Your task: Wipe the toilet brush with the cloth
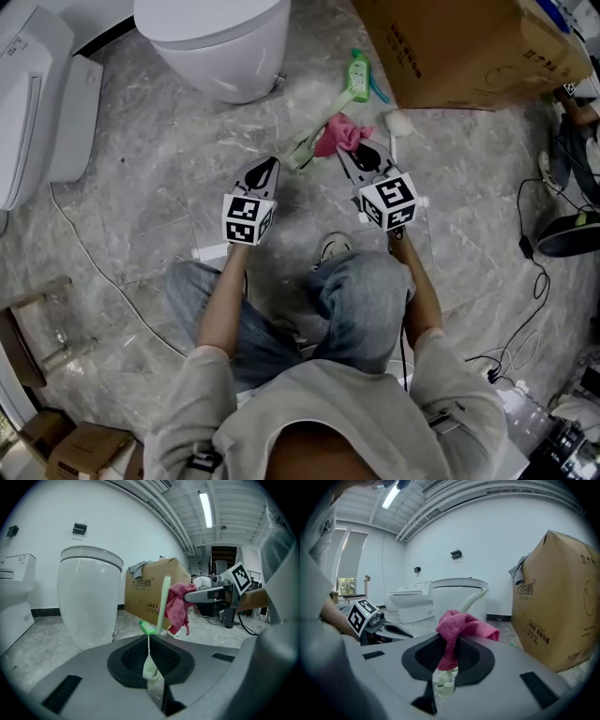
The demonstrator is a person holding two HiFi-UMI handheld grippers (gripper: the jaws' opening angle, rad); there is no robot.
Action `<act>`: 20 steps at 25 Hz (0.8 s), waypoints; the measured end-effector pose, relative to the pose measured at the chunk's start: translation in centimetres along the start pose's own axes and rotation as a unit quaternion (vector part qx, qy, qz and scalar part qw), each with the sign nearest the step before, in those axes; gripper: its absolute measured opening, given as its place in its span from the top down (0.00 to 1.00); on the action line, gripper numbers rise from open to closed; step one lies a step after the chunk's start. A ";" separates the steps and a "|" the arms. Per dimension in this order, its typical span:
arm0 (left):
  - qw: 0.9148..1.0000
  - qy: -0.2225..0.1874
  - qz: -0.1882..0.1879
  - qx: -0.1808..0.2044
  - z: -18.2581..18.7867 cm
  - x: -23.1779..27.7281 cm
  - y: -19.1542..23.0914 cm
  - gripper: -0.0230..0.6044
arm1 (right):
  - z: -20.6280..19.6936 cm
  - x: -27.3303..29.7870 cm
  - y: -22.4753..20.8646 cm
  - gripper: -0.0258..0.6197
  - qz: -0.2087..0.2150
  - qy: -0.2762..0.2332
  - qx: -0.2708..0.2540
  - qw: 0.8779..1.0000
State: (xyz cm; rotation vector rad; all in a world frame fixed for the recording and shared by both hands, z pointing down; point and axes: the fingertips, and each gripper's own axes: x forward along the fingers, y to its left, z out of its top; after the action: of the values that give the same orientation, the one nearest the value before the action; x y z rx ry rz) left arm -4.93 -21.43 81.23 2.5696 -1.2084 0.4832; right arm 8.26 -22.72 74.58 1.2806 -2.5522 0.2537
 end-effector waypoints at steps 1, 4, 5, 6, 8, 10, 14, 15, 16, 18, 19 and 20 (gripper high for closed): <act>1.000 0.000 0.001 0.001 0.0 0.0 0.0 0.92 | -0.7 0.3 0.2 0.86 0.004 0.007 0.002 1.000; 1.000 -0.002 0.005 0.001 0.0 -0.2 0.4 0.92 | -2.7 1.6 0.7 0.86 0.016 0.028 0.008 0.999; 1.000 -0.002 0.006 0.001 0.0 -0.3 0.6 0.92 | -3.4 2.0 0.9 0.86 0.020 0.035 0.010 0.999; 1.000 -0.002 0.008 0.001 -0.1 -0.3 0.7 0.92 | -4.2 2.4 1.0 0.86 0.024 0.043 0.013 0.999; 1.000 0.000 0.010 0.002 -0.2 -0.5 0.9 0.92 | -5.7 3.1 1.3 0.86 0.029 0.059 0.020 0.998; 1.000 0.001 0.013 0.001 -0.3 -0.7 1.1 0.92 | -7.4 3.7 1.5 0.86 0.034 0.076 0.028 0.996; 1.000 0.002 0.017 -0.001 -0.3 -1.0 1.4 0.92 | -10.4 4.6 1.9 0.86 0.039 0.105 0.042 0.993; 1.000 0.001 0.017 0.000 -0.3 -1.0 1.5 0.92 | -11.0 4.7 2.1 0.86 0.040 0.112 0.044 0.992; 1.000 0.001 0.017 0.000 -0.3 -1.0 1.5 0.92 | -11.5 4.7 2.2 0.86 0.041 0.117 0.045 0.991; 1.000 0.003 0.015 0.000 -0.4 -0.9 1.4 0.92 | -12.4 4.6 2.2 0.86 0.041 0.126 0.050 0.990; 1.000 0.003 0.015 0.000 -0.5 -0.9 1.3 0.92 | -12.6 4.5 2.2 0.86 0.040 0.128 0.052 0.990; 1.000 0.004 0.014 0.000 -0.5 -0.8 1.2 0.92 | -12.7 4.4 2.1 0.86 0.038 0.127 0.054 0.990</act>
State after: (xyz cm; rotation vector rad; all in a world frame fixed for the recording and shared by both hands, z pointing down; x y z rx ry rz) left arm -6.45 -21.40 81.49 2.5525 -1.2429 0.4991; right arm 6.20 -21.31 87.92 1.1088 -2.3974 0.5422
